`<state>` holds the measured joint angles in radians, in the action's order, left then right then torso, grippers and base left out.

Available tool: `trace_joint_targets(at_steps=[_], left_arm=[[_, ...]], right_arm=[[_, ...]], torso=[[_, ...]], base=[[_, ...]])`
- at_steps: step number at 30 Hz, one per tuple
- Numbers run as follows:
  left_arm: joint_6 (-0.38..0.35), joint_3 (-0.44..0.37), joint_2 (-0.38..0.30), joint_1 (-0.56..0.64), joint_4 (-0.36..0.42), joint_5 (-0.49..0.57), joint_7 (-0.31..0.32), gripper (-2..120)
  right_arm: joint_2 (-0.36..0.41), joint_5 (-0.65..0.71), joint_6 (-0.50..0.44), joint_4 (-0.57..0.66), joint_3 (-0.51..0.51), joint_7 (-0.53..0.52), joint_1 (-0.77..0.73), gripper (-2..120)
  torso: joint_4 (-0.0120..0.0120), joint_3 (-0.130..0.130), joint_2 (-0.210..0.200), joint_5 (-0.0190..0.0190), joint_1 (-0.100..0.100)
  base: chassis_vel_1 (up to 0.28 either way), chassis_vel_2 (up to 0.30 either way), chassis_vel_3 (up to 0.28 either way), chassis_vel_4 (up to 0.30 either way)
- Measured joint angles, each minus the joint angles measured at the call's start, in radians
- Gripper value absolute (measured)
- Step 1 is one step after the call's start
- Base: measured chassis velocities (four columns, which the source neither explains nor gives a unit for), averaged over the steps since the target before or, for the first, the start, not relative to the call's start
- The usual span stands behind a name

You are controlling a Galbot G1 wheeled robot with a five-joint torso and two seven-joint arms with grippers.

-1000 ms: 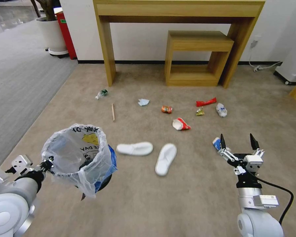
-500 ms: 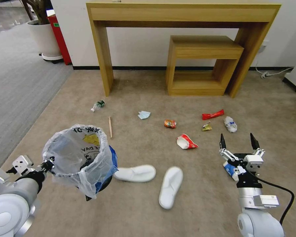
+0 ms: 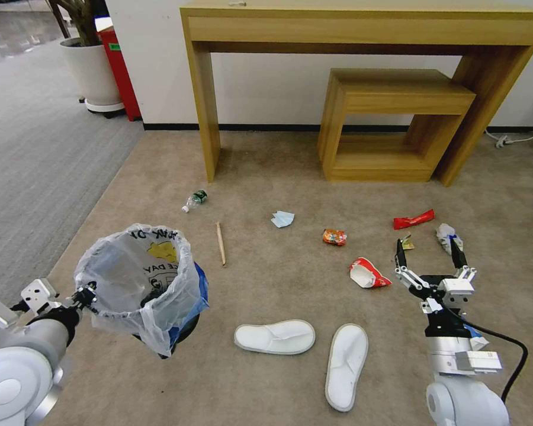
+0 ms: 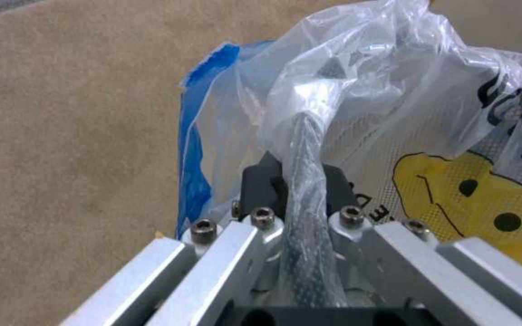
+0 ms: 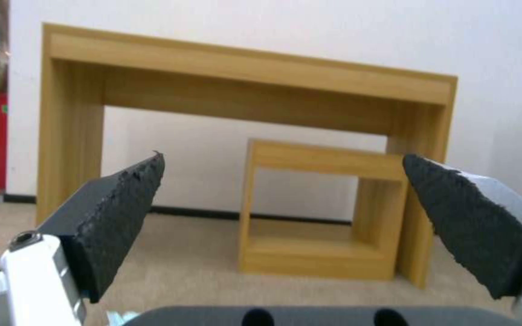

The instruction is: Pick up the trash bin and place the garbage on the floor into it.

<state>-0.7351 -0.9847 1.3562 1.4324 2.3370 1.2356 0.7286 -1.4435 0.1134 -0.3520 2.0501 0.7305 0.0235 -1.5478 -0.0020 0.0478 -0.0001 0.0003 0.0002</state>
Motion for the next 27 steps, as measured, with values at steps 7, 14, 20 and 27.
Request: trace_joint_targets(at_steps=[7, 14, 20, 27], left_arm=[[0.0, -0.005, -0.003, 0.001, 0.0, 0.0, -0.008, 2], [0.0, 0.002, -0.011, -0.006, -0.002, 0.001, -0.012, 2], [0.0, 0.026, -0.023, -0.023, -0.011, 0.001, -0.012, 2], [0.0, 0.034, -0.026, -0.022, -0.007, -0.004, -0.012, 2]], right_arm=[[0.03, 0.007, 0.104, 0.005, -0.037, -0.067, -0.021, 100], [0.101, 0.224, 0.449, 0.045, -0.147, -0.22, -0.04, 100], [0.132, 0.42, 0.686, 0.04, -0.223, -0.308, -0.016, 100], [0.148, 0.539, 0.853, -0.023, -0.3, -0.384, 0.033, 100]], torso=[[0.0, 0.0, 0.0, -0.0003, 0.0], [0.0, 0.0, 0.0, -0.0004, 0.0], [0.0, 0.0, 0.0, -0.0004, 0.0], [0.0001, 0.0, 0.0, -0.0003, 0.0]], base=[[-0.011, -0.051, 0.004, 0.033], [0.0, 0.0, 0.0, 0.0], [0.0, 0.0, 0.0, 0.0], [0.0, 0.0, 0.0, 0.0]])
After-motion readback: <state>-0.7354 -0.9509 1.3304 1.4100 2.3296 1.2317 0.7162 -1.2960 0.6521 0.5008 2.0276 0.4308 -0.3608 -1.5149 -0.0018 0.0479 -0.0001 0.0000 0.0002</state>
